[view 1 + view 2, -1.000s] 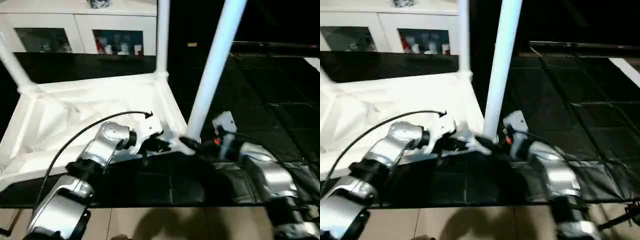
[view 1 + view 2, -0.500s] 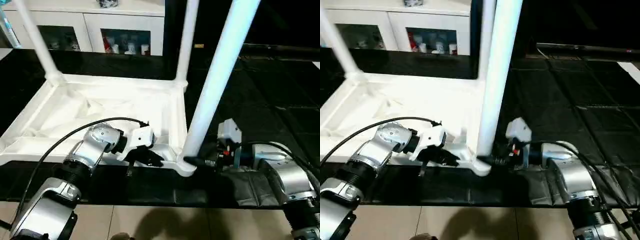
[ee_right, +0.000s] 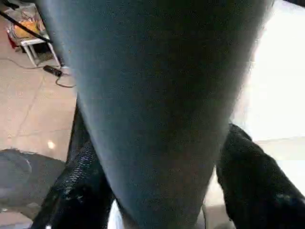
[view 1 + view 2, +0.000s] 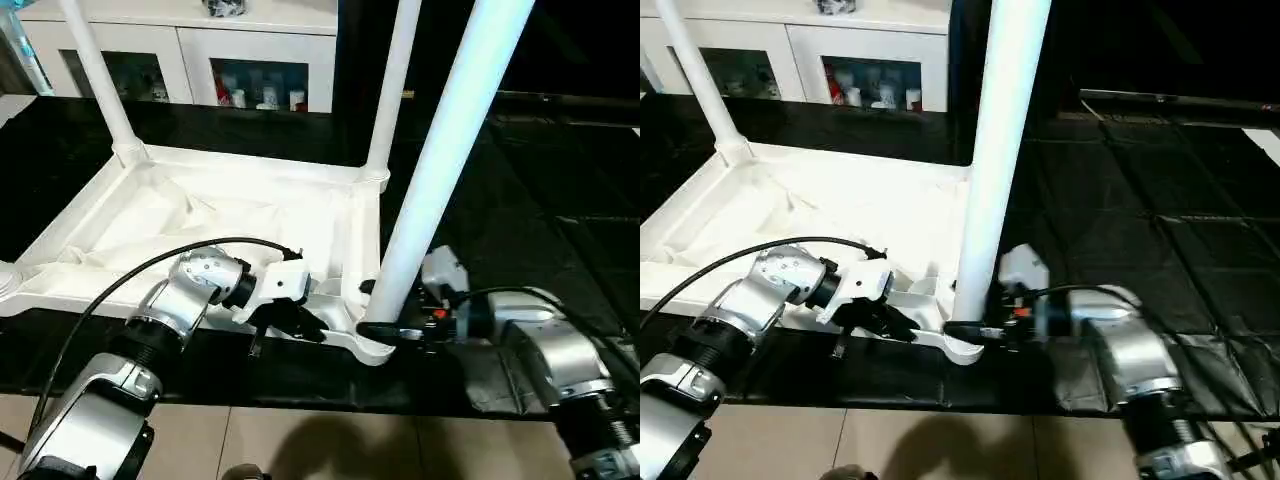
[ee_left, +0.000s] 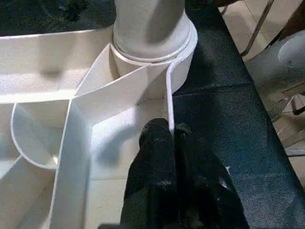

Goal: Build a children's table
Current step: Rotate leg to tighten

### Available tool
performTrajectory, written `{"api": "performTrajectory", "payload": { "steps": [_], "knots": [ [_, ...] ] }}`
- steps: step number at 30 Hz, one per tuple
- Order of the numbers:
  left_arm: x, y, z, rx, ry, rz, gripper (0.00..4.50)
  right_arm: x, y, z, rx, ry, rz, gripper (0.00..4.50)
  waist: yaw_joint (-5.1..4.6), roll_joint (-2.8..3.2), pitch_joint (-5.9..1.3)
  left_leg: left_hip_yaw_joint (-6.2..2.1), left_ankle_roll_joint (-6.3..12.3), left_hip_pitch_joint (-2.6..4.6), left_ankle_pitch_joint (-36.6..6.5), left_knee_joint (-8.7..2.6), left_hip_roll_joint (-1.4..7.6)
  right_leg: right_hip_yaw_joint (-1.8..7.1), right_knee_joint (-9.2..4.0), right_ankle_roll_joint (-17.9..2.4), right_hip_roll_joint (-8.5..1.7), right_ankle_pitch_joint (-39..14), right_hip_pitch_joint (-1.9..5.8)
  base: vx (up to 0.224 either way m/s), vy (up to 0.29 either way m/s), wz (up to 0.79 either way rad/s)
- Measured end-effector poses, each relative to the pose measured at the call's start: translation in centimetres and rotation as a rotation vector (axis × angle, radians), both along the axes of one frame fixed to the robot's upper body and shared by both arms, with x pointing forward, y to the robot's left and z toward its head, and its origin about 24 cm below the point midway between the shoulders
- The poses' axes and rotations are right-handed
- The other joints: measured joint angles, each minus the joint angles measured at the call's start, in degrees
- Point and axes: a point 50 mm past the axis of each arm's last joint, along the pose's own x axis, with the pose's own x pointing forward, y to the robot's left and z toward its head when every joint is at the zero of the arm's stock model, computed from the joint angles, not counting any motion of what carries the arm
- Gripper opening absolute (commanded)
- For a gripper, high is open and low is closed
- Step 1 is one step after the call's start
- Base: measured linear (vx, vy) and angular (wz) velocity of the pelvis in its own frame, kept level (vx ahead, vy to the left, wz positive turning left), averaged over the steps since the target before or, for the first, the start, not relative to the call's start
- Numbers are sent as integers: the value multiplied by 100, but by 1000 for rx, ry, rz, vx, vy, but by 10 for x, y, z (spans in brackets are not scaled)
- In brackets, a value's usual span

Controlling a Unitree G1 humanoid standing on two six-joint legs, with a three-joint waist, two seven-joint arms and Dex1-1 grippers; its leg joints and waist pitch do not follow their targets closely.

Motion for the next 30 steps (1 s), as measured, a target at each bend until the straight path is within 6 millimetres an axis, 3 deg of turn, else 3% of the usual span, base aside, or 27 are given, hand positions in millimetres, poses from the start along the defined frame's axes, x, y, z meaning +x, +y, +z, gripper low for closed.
{"api": "performTrajectory", "payload": {
  "steps": [13,22,28,30],
  "knots": [
    [1,-1,-1,0,-28,10,0,0,3,-2,-19,-22,9,200,-2,-2,0,-1,-1,4,2,20,1,2,21,1,-2,1,2,0,0,0],
    [2,-1,-2,-4,-31,23,0,1,3,-2,-17,-22,-4,193,-3,-1,0,-1,-1,6,2,22,1,2,24,1,-3,1,4,0,0,0],
    [11,-4,-2,-12,-14,147,0,8,11,-7,16,-15,-170,193,-42,-1,0,-1,-3,27,3,19,0,5,35,1,-2,1,13,0,0,0],
    [15,-7,-4,-21,-10,228,0,14,15,-10,23,-8,-282,193,-101,-1,-1,-1,-4,36,3,19,-1,9,31,3,-3,-1,22,0,0,0]
  ]
}}
